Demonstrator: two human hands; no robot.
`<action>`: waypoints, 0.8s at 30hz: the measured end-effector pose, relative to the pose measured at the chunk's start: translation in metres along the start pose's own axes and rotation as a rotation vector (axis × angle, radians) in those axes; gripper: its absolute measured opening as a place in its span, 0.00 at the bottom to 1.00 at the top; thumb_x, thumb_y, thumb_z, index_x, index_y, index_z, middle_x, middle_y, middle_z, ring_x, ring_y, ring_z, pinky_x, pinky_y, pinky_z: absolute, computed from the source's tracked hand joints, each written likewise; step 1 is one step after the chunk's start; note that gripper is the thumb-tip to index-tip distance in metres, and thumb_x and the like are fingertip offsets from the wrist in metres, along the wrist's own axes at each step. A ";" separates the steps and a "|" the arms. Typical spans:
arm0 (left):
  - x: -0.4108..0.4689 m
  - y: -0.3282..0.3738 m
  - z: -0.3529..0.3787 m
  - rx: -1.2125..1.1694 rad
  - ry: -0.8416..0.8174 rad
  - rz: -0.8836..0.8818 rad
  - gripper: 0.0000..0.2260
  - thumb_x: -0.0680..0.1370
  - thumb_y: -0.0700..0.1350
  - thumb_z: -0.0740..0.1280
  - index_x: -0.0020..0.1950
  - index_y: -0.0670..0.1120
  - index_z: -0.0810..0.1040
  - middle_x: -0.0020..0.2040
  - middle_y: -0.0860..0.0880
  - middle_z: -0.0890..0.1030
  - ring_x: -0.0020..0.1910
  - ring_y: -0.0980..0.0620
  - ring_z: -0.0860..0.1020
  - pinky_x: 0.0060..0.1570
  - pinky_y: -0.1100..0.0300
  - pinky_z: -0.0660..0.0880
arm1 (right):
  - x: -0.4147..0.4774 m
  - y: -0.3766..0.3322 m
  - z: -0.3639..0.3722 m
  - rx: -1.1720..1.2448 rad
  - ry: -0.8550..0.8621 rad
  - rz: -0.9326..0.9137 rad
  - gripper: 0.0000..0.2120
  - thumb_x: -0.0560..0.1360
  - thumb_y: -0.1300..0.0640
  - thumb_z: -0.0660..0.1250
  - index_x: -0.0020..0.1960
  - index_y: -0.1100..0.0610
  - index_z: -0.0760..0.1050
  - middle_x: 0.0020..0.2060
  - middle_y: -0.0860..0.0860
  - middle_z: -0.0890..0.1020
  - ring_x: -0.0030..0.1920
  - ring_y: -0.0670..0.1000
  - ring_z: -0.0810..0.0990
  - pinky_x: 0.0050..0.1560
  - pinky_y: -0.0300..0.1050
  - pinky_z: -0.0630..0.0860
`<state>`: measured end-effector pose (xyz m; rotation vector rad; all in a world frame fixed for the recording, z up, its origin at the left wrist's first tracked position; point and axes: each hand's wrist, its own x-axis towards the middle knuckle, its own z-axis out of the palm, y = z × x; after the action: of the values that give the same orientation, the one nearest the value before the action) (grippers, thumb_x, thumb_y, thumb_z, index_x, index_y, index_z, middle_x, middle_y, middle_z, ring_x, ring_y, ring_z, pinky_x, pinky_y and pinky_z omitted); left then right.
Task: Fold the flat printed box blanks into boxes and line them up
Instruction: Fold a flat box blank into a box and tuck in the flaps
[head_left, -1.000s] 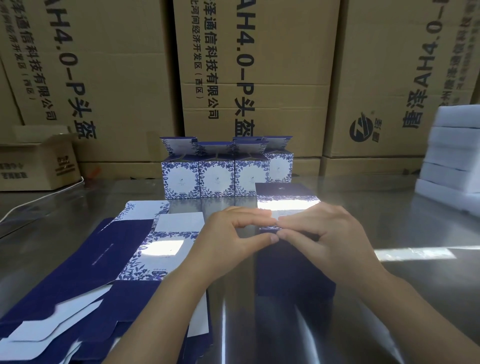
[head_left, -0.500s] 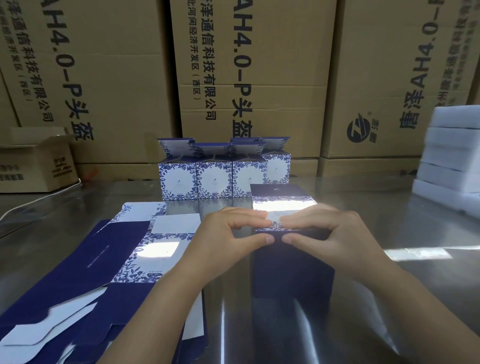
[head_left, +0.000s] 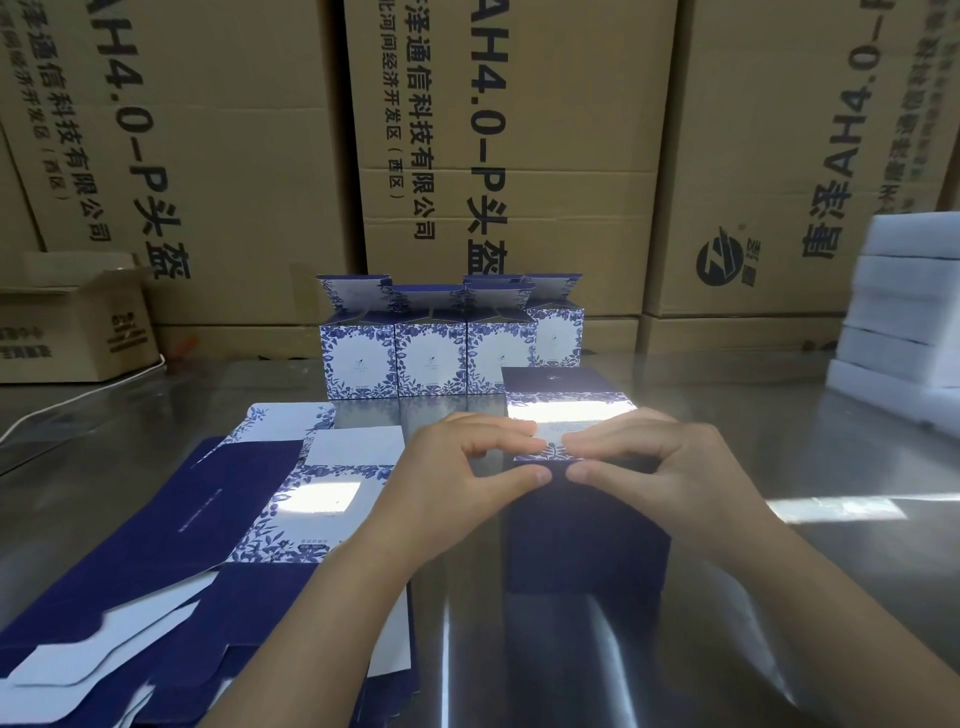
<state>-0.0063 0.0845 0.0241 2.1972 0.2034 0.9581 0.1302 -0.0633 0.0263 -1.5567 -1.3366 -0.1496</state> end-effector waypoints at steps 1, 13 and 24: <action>0.000 0.000 0.000 0.006 -0.001 0.004 0.09 0.69 0.47 0.76 0.44 0.59 0.83 0.50 0.63 0.82 0.54 0.70 0.74 0.53 0.78 0.65 | 0.000 0.000 0.000 0.008 0.004 -0.004 0.13 0.61 0.47 0.73 0.43 0.51 0.85 0.41 0.43 0.85 0.49 0.38 0.80 0.51 0.27 0.71; 0.001 -0.006 -0.008 0.071 0.051 0.018 0.07 0.68 0.46 0.76 0.43 0.57 0.84 0.48 0.64 0.82 0.53 0.69 0.75 0.54 0.76 0.66 | -0.001 0.009 0.001 0.133 0.083 0.080 0.09 0.62 0.54 0.77 0.41 0.50 0.85 0.44 0.42 0.85 0.52 0.38 0.79 0.51 0.25 0.69; -0.001 -0.009 -0.002 0.150 0.072 0.070 0.07 0.69 0.50 0.75 0.43 0.56 0.80 0.51 0.63 0.79 0.56 0.67 0.73 0.57 0.69 0.68 | -0.005 0.004 0.011 0.256 0.111 0.158 0.08 0.62 0.57 0.77 0.40 0.48 0.85 0.43 0.43 0.85 0.51 0.35 0.78 0.48 0.23 0.69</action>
<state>-0.0073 0.0916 0.0182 2.3213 0.2403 1.0939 0.1264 -0.0575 0.0155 -1.4080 -1.0956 0.0328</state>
